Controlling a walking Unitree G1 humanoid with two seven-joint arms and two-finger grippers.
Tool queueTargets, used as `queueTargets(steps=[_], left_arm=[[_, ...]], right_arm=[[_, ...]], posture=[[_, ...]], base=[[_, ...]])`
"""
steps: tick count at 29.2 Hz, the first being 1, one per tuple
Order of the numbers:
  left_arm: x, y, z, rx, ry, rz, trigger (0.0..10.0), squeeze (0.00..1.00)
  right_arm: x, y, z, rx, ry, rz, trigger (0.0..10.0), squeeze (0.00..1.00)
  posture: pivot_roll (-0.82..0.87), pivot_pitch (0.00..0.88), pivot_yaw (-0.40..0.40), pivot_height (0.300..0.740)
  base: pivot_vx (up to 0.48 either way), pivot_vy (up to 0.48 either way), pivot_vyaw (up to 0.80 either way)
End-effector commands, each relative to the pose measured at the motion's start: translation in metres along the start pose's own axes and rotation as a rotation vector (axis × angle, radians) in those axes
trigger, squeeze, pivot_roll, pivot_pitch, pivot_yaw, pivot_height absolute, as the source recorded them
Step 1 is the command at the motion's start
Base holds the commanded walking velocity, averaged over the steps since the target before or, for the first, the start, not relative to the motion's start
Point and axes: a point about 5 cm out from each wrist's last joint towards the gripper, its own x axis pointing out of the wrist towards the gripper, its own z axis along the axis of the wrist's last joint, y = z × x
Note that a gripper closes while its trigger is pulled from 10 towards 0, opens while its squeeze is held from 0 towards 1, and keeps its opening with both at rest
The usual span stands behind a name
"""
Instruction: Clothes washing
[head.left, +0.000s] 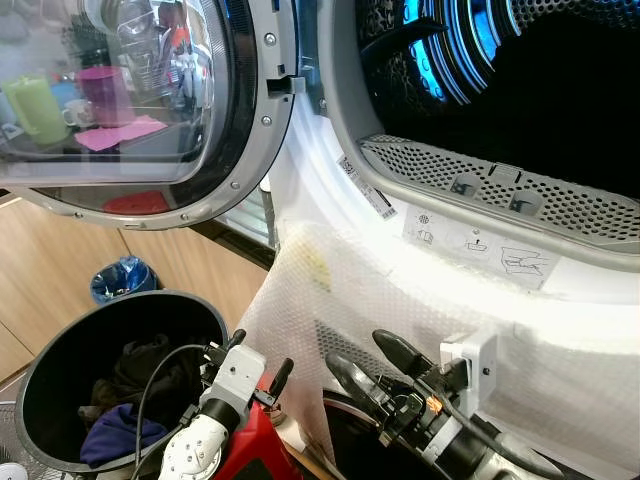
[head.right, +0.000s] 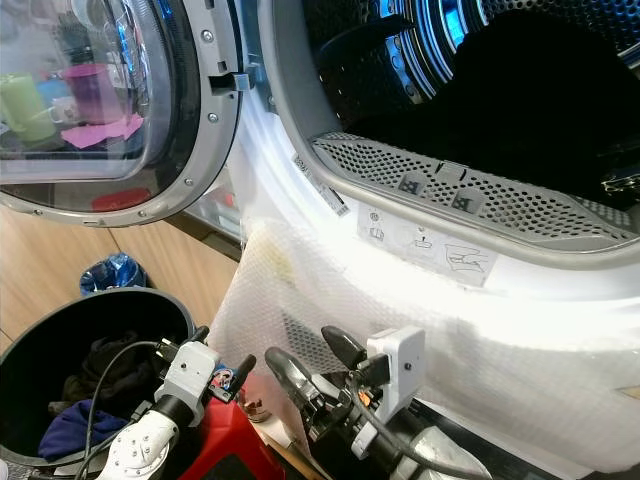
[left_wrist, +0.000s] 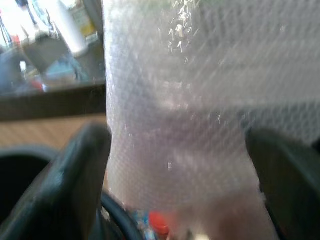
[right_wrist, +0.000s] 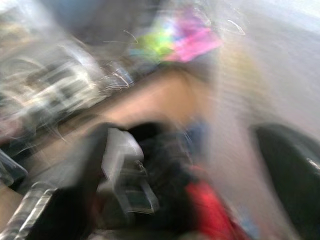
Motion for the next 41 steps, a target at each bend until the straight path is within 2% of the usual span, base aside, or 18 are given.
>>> queueTargets(steps=[1,8,14,16,19,23,25,29,33,35,36,37,38,39,40,41], left_arm=[[0.004,0.013,0.027,-0.028,-0.112,0.018,10.0,0.00],[0.004,0.009,0.027,-0.034,-0.106,-0.008,10.0,0.00],[0.005,0.005,0.028,-0.065,-0.089,-0.053,10.0,0.00],[0.005,0.005,0.029,-0.100,-0.073,-0.058,10.0,0.00],[0.003,0.004,0.024,-0.209,-0.016,-0.071,10.0,0.00],[0.001,0.004,0.016,-0.313,0.050,-0.114,10.0,0.00],[0.000,0.004,0.014,-0.368,0.081,-0.151,10.0,0.00],[-0.001,0.006,0.015,-0.371,0.104,-0.188,10.0,0.00],[-0.001,0.006,0.014,-0.378,0.129,-0.216,10.0,0.00],[-0.001,0.004,0.018,-0.382,0.136,-0.260,10.0,0.00],[-0.001,0.004,0.018,-0.382,0.136,-0.260,10.0,0.00],[0.001,0.004,0.022,-0.371,0.144,-0.280,10.0,0.00],[0.004,0.008,0.030,-0.285,0.186,-0.335,10.0,0.00],[0.004,0.008,0.030,-0.285,0.186,-0.335,10.0,0.00],[0.005,0.014,0.042,-0.208,0.195,-0.386,10.0,0.00],[0.006,0.019,0.048,-0.171,0.199,-0.402,10.0,0.00]], right_arm=[[-0.070,-0.082,-0.125,0.119,0.391,-0.551,10.0,0.00],[-0.067,-0.086,-0.119,0.119,0.341,-0.590,10.0,0.00],[-0.062,-0.093,-0.127,0.097,0.335,-0.634,10.0,0.00],[-0.061,-0.097,-0.131,0.080,0.344,-0.667,10.0,0.00],[-0.056,-0.101,-0.127,0.002,0.318,-0.742,10.0,0.00],[-0.037,-0.098,-0.109,-0.004,0.182,-0.723,10.0,0.00],[-0.027,-0.096,-0.095,-0.082,0.100,-0.707,10.0,0.00],[-0.016,-0.092,-0.086,-0.123,0.044,-0.657,10.0,0.00],[-0.014,-0.091,-0.089,-0.166,0.087,-0.639,10.0,0.00],[-0.021,-0.095,-0.100,-0.184,0.193,-0.671,10.0,0.00],[-0.021,-0.095,-0.100,-0.184,0.193,-0.671,10.0,0.00],[-0.027,-0.097,-0.107,-0.189,0.244,-0.684,10.0,0.00],[-0.039,-0.099,-0.119,-0.213,0.323,-0.701,10.0,0.00],[-0.039,-0.099,-0.119,-0.213,0.323,-0.701,10.0,0.00],[-0.048,-0.100,-0.127,-0.210,0.369,-0.710,10.0,0.00],[-0.052,-0.100,-0.131,-0.210,0.383,-0.713,10.0,0.00]], posture=[[0.09,0.092,0.043,0.740],[0.09,0.095,0.043,0.740],[0.09,0.102,0.040,0.740],[0.10,0.105,0.039,0.740],[0.11,0.108,0.037,0.740],[0.12,0.113,0.030,0.740],[0.13,0.113,0.031,0.740],[0.13,0.112,0.028,0.740],[0.13,0.111,0.025,0.740],[0.13,0.110,0.023,0.740],[0.13,0.110,0.023,0.740],[0.14,0.109,0.019,0.740],[0.15,0.111,0.014,0.740],[0.15,0.111,0.014,0.740],[0.17,0.109,0.010,0.740],[0.17,0.113,0.009,0.740]], base=[[0.000,0.000,0.00],[0.000,0.000,0.00],[0.000,0.000,0.00],[0.000,0.000,0.00],[0.000,0.000,0.00],[0.000,0.000,0.00],[0.000,0.000,0.00],[0.000,0.000,0.00],[0.000,0.000,0.00],[0.000,0.000,0.00],[0.000,0.000,0.00],[0.000,0.000,0.00],[0.000,0.000,0.00],[0.000,0.000,0.00],[0.000,0.000,0.00],[0.000,0.000,0.00]])
